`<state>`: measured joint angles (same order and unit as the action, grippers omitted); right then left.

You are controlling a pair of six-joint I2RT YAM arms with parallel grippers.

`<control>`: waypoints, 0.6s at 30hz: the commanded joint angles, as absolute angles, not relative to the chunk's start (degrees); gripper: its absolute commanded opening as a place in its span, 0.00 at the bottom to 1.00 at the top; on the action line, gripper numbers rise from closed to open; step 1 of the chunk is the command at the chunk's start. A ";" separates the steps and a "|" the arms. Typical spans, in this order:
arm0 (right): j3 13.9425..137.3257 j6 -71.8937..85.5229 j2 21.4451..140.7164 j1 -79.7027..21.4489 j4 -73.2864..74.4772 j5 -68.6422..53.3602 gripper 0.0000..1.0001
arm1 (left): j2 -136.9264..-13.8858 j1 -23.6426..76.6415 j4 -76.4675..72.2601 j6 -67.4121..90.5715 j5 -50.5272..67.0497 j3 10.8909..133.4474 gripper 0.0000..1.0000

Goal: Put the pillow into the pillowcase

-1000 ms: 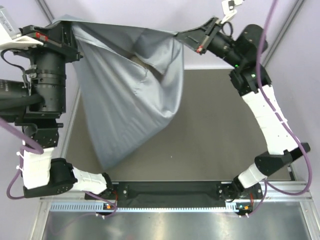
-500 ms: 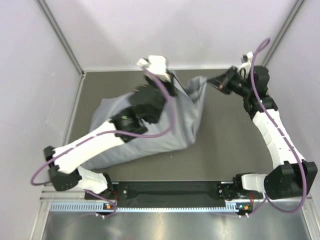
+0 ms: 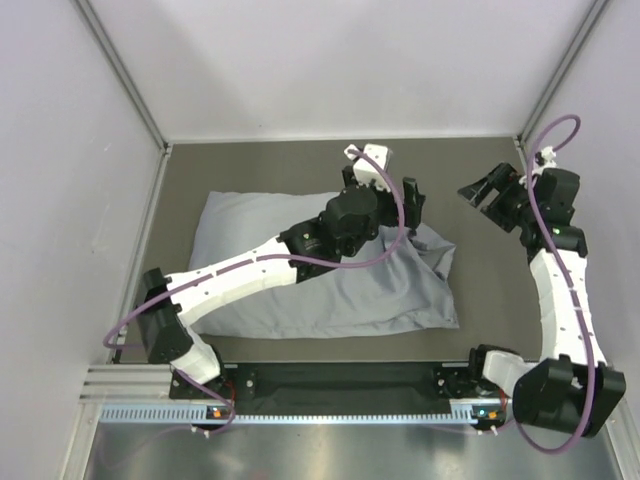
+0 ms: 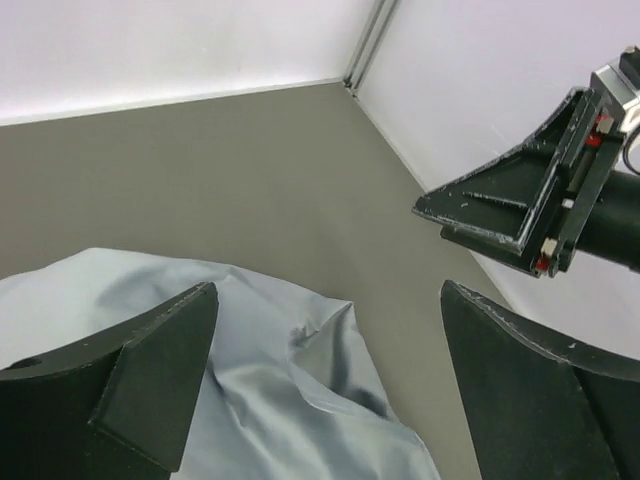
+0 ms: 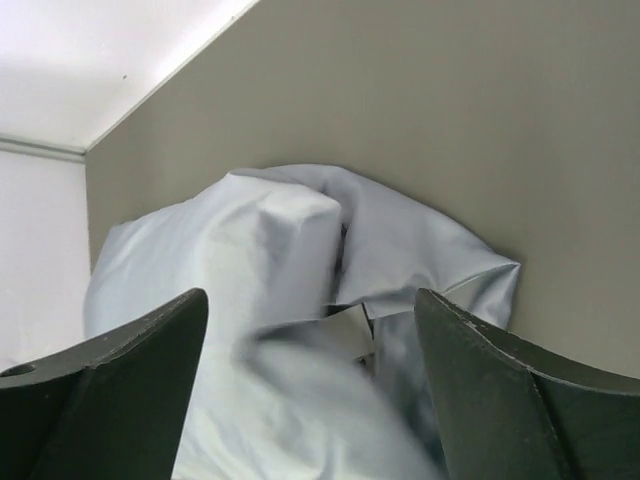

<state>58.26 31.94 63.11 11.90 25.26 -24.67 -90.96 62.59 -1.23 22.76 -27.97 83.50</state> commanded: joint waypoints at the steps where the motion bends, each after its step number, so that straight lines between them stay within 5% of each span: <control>1: 61.61 28.30 58.81 12.13 28.56 -20.74 0.86 | -88.07 62.67 3.04 23.55 -25.40 87.71 0.98; 7: 59.60 28.30 53.53 12.13 28.92 -25.74 0.88 | -81.84 61.97 23.08 27.32 -31.81 90.36 0.98; 12: 56.69 26.64 47.47 11.78 27.51 -30.84 0.99 | -65.07 61.87 31.38 33.92 -35.33 76.75 0.98; 18: 55.29 23.55 36.66 11.78 28.04 -29.18 0.99 | -40.28 61.87 34.61 33.92 -38.14 62.32 0.98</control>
<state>55.48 26.06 41.78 11.86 29.67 -28.77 -48.01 62.02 30.35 32.58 -35.05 65.71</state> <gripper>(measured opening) 0.993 0.983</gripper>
